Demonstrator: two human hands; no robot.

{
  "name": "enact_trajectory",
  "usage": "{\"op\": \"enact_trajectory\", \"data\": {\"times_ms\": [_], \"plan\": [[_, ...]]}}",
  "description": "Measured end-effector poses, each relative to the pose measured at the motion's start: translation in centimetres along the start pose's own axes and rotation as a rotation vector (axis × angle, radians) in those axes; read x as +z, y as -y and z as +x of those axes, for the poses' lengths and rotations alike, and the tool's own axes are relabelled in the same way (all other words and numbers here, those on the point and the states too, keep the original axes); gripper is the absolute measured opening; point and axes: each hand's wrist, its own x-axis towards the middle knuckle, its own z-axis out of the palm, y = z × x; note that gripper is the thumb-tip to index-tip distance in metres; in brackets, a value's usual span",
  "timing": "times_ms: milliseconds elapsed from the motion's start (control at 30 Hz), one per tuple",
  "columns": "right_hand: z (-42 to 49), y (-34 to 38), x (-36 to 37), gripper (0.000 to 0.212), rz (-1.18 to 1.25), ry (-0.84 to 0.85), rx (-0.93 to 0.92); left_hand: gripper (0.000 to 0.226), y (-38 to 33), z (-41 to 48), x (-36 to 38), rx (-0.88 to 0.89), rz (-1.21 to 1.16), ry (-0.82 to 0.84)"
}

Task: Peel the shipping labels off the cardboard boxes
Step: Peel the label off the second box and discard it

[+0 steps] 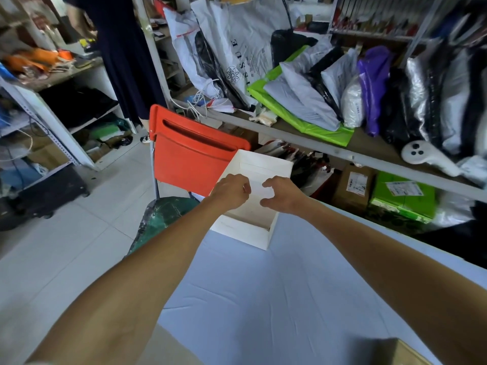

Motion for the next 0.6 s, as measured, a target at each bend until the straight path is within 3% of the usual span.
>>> {"op": "enact_trajectory", "data": {"times_ms": [267, 600], "plan": [[-6.4, -4.6, -1.5, 0.058, 0.027, -0.071, 0.164, 0.017, -6.2, 0.0, 4.4, 0.153, 0.033, 0.098], [-22.5, -15.8, -5.8, 0.065, -0.018, -0.137, 0.389, 0.016, -22.2, -5.2, 12.2, 0.411, 0.033, 0.239]]}}
